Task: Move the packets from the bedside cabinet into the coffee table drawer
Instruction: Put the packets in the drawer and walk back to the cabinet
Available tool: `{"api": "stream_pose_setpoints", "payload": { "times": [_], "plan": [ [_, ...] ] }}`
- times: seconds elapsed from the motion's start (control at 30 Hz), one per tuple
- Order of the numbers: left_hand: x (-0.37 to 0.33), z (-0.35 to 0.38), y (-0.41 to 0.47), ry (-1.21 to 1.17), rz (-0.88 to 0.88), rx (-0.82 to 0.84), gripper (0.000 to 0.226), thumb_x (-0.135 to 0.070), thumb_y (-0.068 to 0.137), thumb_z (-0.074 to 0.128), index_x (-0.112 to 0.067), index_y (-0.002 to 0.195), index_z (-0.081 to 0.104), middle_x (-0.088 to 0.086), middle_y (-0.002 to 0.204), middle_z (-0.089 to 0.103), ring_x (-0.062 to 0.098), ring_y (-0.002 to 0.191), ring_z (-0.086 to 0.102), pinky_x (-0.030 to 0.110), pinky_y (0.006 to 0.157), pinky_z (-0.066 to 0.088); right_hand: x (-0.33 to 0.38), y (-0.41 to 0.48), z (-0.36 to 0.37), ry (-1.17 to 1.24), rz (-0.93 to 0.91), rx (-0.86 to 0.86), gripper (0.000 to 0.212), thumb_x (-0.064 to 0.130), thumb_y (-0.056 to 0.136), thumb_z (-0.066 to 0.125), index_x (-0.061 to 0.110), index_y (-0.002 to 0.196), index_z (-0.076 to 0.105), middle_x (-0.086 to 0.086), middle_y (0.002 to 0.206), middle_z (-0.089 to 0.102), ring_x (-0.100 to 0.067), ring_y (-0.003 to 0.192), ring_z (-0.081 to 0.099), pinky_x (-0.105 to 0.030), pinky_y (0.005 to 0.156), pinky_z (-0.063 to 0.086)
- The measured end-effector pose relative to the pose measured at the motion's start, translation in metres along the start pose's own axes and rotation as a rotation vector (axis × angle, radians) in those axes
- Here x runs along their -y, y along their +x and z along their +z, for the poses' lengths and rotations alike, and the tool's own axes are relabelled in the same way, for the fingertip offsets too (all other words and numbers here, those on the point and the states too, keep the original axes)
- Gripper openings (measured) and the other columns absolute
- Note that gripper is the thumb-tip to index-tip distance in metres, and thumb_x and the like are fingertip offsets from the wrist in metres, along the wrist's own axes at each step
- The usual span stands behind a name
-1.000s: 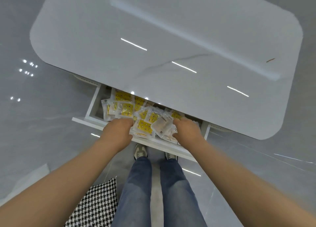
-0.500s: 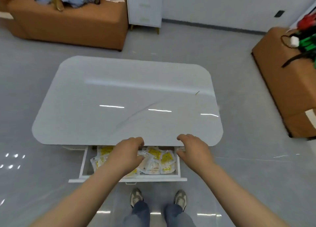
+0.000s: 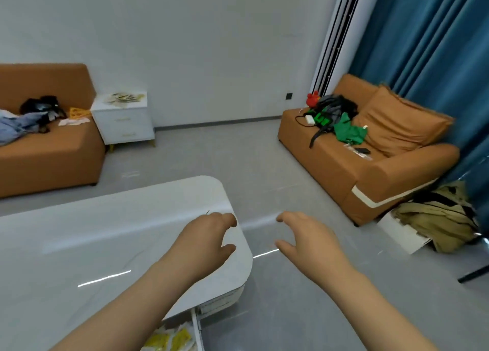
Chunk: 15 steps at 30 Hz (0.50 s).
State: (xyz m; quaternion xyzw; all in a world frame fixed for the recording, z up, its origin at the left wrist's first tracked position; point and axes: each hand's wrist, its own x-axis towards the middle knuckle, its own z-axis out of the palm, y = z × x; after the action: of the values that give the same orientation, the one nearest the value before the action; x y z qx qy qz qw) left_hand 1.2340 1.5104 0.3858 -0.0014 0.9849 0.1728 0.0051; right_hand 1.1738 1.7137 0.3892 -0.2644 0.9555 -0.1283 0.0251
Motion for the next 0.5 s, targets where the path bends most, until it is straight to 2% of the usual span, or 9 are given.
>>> {"api": "stream_pose_setpoints", "payload": {
  "times": [0.13, 0.37, 0.5],
  "plan": [
    [-0.074, -0.008, 0.046, -0.001, 0.094, -0.069, 0.040, -0.037, 0.090, 0.056, -0.029, 0.128, 0.046, -0.011, 0.128, 0.055, 0.011, 0.117, 0.051, 0.024, 0.094, 0.042, -0.064, -0.006, -0.056, 0.009, 0.037, -0.118, 0.046, 0.037, 0.091, 0.057, 0.027, 0.134, 0.046, 0.009, 0.134, 0.052, -0.013, 0.122, 0.049, -0.029, 0.097, 0.043],
    [-0.154, -0.028, 0.127, 0.000, 0.203, -0.110, 0.039, -0.038, 0.091, 0.056, -0.029, 0.127, 0.046, -0.012, 0.127, 0.054, 0.010, 0.116, 0.051, 0.021, 0.092, 0.041, -0.151, 0.010, -0.119, -0.016, 0.110, -0.236, 0.042, 0.039, 0.089, 0.058, 0.031, 0.129, 0.048, 0.011, 0.126, 0.055, -0.008, 0.113, 0.053, -0.024, 0.088, 0.047],
    [-0.176, -0.037, 0.187, 0.020, 0.248, -0.135, 0.039, -0.038, 0.090, 0.057, -0.028, 0.127, 0.047, -0.011, 0.127, 0.055, 0.010, 0.115, 0.052, 0.021, 0.091, 0.041, -0.190, 0.044, -0.143, -0.015, 0.139, -0.298, 0.042, 0.039, 0.089, 0.059, 0.030, 0.129, 0.049, 0.011, 0.124, 0.056, -0.008, 0.112, 0.053, -0.025, 0.089, 0.047]
  ]
}}
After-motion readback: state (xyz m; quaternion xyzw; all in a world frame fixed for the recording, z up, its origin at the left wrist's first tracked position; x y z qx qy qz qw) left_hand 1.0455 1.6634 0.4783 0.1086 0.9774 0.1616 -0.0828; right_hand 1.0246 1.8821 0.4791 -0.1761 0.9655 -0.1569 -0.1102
